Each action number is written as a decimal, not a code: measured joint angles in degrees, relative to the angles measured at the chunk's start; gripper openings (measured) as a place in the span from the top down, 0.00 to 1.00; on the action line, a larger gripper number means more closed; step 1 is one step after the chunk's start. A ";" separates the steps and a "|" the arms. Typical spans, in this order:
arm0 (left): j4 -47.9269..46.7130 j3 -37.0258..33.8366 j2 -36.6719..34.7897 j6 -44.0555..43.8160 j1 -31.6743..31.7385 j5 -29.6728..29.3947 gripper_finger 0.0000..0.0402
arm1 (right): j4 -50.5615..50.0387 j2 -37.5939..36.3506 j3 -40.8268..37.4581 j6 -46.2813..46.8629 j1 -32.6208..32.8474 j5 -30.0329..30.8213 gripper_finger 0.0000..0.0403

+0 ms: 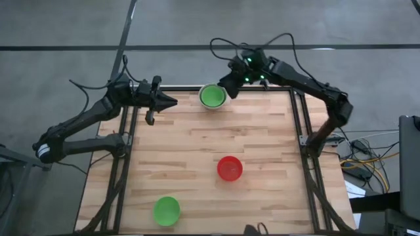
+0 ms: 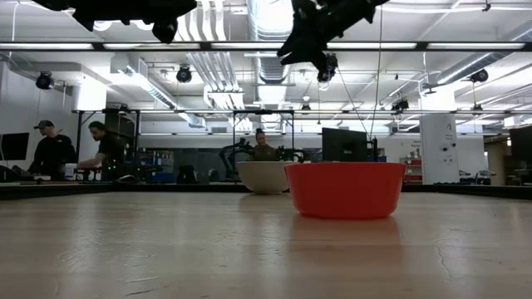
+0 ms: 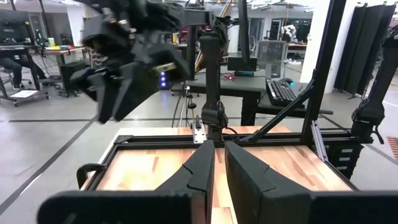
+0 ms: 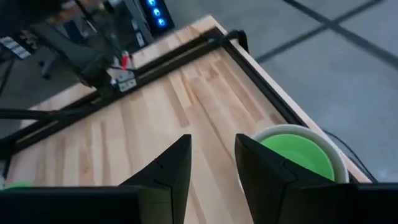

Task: Nest bowls inside each other
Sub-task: Stack the green bowl on top of the green bowl

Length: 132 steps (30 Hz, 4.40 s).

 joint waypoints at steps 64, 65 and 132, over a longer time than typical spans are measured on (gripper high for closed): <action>0.00 0.00 0.00 0.02 0.01 0.00 0.89 | 31.74 -56.32 -58.54 0.22 17.04 -5.11 0.70; 0.00 0.00 0.00 0.02 0.01 0.00 0.89 | 31.73 -56.28 -58.54 1.65 17.04 -5.34 0.70; -17.51 0.02 -6.71 -11.47 -5.42 -11.64 0.89 | 30.05 -56.27 -58.49 2.70 17.87 -5.97 0.70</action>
